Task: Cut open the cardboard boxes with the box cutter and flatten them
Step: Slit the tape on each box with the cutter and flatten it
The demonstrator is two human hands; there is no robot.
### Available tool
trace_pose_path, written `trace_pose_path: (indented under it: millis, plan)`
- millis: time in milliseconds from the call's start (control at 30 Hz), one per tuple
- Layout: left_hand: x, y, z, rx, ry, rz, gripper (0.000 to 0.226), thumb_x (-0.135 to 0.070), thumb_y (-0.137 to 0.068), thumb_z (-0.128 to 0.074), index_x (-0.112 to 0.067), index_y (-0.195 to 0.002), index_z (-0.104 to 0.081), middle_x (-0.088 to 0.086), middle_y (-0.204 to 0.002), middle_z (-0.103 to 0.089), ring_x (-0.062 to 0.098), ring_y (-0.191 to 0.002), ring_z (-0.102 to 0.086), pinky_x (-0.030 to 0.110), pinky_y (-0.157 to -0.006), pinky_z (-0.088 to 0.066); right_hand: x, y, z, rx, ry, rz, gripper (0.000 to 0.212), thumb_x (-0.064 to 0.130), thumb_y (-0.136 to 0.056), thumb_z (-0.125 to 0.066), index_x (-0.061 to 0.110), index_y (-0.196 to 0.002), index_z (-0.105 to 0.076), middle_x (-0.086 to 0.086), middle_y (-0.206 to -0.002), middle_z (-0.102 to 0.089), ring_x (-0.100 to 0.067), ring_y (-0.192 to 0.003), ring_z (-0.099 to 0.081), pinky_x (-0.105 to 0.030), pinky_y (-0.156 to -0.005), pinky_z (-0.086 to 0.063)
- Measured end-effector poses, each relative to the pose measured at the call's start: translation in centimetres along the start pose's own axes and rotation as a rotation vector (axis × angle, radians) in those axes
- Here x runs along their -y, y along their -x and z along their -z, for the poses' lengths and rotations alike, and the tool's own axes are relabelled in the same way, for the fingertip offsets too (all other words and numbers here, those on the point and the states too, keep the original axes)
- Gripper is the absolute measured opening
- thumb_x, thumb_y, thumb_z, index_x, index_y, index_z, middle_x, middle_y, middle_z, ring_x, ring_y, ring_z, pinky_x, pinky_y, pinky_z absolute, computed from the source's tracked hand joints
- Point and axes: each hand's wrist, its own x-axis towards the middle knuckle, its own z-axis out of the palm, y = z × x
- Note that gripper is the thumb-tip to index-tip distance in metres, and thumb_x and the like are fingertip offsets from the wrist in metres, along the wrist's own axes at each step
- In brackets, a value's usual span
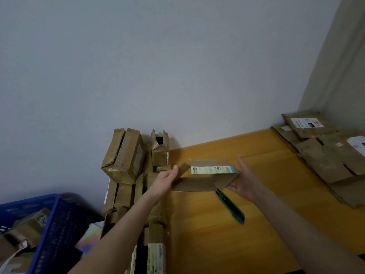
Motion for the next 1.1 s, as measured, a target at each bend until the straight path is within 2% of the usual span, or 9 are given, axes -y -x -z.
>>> trace_pose_path:
  millis: [67,167,267,333,433,567,767,933,1100]
  plan:
    - [-0.2,0.2,-0.2,0.043,-0.03,0.001,0.052,-0.051,-0.099,-0.033,-0.019,-0.115,-0.07,-0.01,-0.13,-0.057,0.01,-0.116,-0.049,0.036,-0.107,-0.033,-0.2,-0.3,-0.1,-0.057,0.095,-0.018,0.049,0.04,-0.093,-0.058,0.002,-0.124,-0.055,-0.015,-0.103,-0.068,-0.026,-0.093,-0.066,-0.033,-0.068,-0.058]
    - [0.4,-0.7,-1.0,-0.044,-0.085,-0.003,0.027,-0.036,-0.096,-0.055,-0.02,-0.11,-0.071,-0.005,-0.133,-0.058,0.013,-0.118,-0.052,0.037,-0.107,-0.04,-0.8,-0.6,-0.3,-0.129,0.137,-0.027,0.052,0.006,-0.091,-0.063,-0.008,-0.136,-0.042,-0.014,-0.09,-0.066,-0.024,-0.084,-0.066,-0.027,-0.057,-0.058]
    - [1.0,-1.6,-2.2,-0.324,-0.015,0.108,0.056,-0.02,-0.083,-0.074,-0.013,-0.134,-0.05,0.005,-0.132,-0.057,0.022,-0.115,-0.057,0.039,-0.096,-0.051,-1.8,-1.1,-0.3,-0.149,0.1,-0.044,0.043,-0.004,-0.088,-0.063,0.003,-0.126,-0.046,-0.015,-0.091,-0.065,-0.024,-0.08,-0.065,-0.029,-0.062,-0.059]
    - [1.1,-1.8,-2.7,-0.305,0.22,0.287,0.067,-0.019,-0.081,-0.077,-0.009,-0.137,-0.043,0.009,-0.127,-0.058,0.022,-0.103,-0.059,0.035,-0.083,-0.053,-2.8,-1.5,-0.1,-0.136,0.084,-0.054,0.039,-0.004,-0.087,-0.064,0.011,-0.119,-0.047,-0.013,-0.094,-0.066,-0.024,-0.082,-0.064,-0.033,-0.077,-0.057]
    - [1.8,-2.4,-3.4,-0.281,0.378,0.391,0.049,-0.017,-0.086,-0.072,-0.011,-0.129,-0.05,0.01,-0.121,-0.062,0.025,-0.098,-0.062,0.037,-0.077,-0.053,-4.2,-2.7,0.2,-0.149,0.186,-0.028,0.046,0.002,-0.087,-0.067,0.004,-0.128,-0.048,-0.012,-0.103,-0.066,-0.022,-0.085,-0.065,-0.031,-0.076,-0.057]
    - [2.4,-3.9,-4.8,-0.558,0.099,0.242,0.041,-0.019,-0.093,-0.063,-0.02,-0.131,-0.05,0.003,-0.126,-0.061,0.027,-0.115,-0.058,0.048,-0.098,-0.049,-6.4,-5.8,0.5,-0.351,0.696,0.088,0.057,0.021,-0.086,-0.07,0.006,-0.135,-0.047,-0.011,-0.128,-0.059,-0.027,-0.109,-0.059,-0.043,-0.095,-0.049]
    - [4.7,-5.9,-6.0,-0.648,-0.119,0.323,0.056,-0.021,-0.096,-0.056,-0.019,-0.147,-0.032,0.007,-0.135,-0.056,0.028,-0.123,-0.054,0.043,-0.094,-0.047,-9.7,-7.8,2.5,-0.472,1.477,0.073,0.053,0.02,-0.093,-0.057,0.018,-0.141,-0.036,-0.009,-0.142,-0.042,-0.03,-0.13,-0.038,-0.036,-0.101,-0.037]
    - [9.3,-7.1,-7.7,-0.58,-0.148,0.41,0.07,-0.023,-0.097,-0.055,-0.02,-0.155,-0.015,0.01,-0.144,-0.048,0.032,-0.129,-0.05,0.046,-0.099,-0.045,-12.2,-9.9,4.9,-0.482,1.593,0.042,0.054,0.009,-0.094,-0.049,0.016,-0.144,-0.03,-0.016,-0.147,-0.028,-0.033,-0.132,-0.031,-0.038,-0.105,-0.037]
    - [11.6,-7.1,-9.5,-0.48,-0.178,0.419,0.064,-0.023,-0.097,-0.055,-0.019,-0.152,-0.022,0.009,-0.141,-0.051,0.032,-0.127,-0.05,0.047,-0.101,-0.046,-11.3,-10.3,7.7,-0.581,1.558,0.044,0.045,0.013,-0.09,-0.055,0.013,-0.133,-0.042,-0.015,-0.134,-0.038,-0.032,-0.124,-0.036,-0.039,-0.096,-0.042]
